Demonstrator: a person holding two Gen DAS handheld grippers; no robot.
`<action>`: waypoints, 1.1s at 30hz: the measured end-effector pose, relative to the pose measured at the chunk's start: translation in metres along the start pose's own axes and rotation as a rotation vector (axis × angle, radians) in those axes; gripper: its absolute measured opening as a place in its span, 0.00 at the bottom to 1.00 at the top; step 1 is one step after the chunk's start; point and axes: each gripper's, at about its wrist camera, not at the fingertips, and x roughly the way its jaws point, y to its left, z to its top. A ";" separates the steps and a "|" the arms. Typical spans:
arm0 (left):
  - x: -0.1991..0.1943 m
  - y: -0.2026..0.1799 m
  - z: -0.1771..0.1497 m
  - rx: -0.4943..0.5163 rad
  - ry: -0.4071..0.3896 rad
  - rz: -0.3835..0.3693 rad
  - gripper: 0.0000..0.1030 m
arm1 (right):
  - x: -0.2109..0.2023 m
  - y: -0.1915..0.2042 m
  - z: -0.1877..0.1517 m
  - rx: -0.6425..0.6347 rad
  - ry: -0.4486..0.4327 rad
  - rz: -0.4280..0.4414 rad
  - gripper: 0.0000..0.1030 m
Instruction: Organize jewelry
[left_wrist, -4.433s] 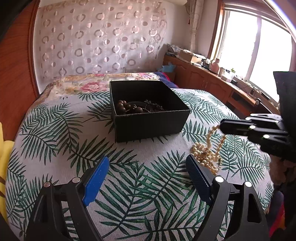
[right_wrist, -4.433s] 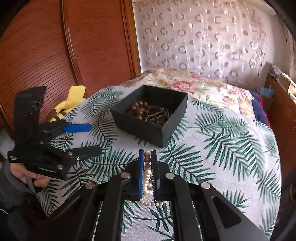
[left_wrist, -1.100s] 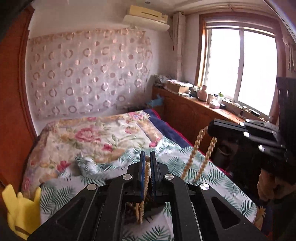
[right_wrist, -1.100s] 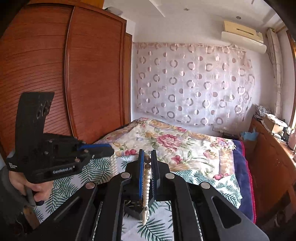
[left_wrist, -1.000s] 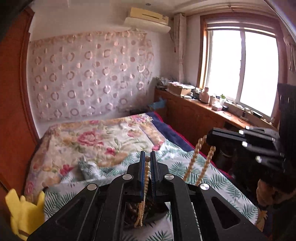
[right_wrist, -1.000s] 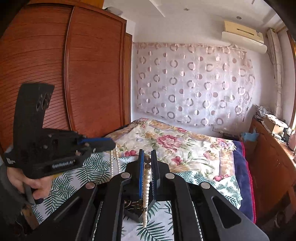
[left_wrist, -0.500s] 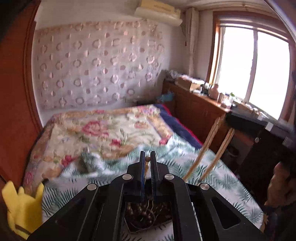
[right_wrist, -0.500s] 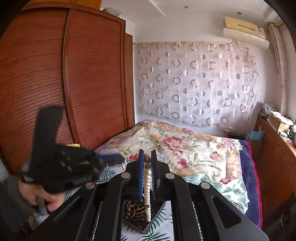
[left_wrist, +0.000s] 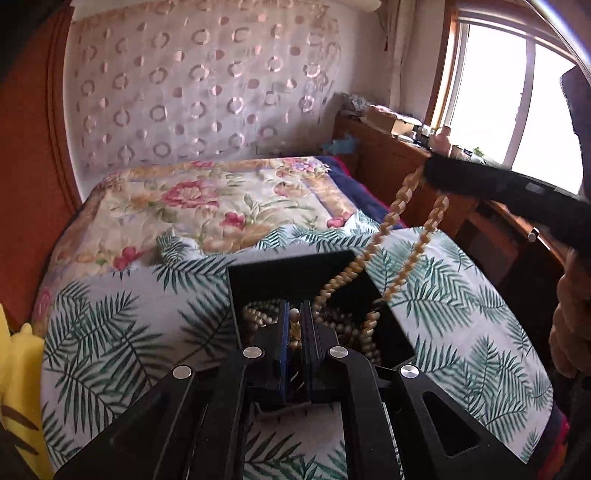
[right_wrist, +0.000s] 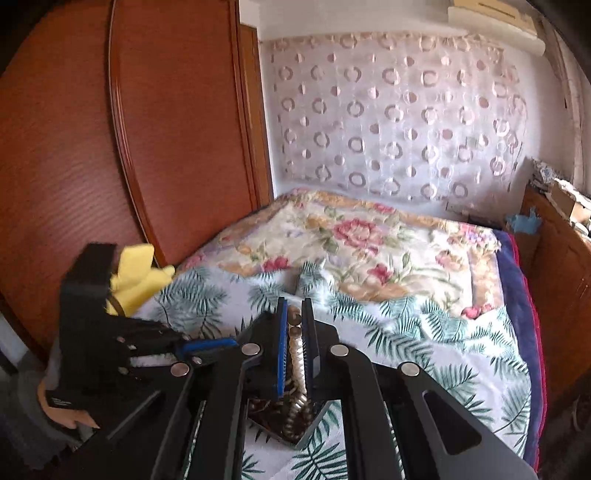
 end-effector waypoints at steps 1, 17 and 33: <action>-0.001 0.001 -0.002 -0.003 -0.003 0.001 0.05 | 0.004 0.001 -0.003 -0.002 0.009 -0.001 0.08; -0.020 0.003 -0.023 0.003 -0.054 0.060 0.07 | 0.027 0.004 -0.034 0.032 0.052 -0.006 0.34; -0.067 -0.014 -0.040 0.020 -0.170 0.176 0.93 | -0.035 0.021 -0.060 0.061 -0.062 -0.111 0.68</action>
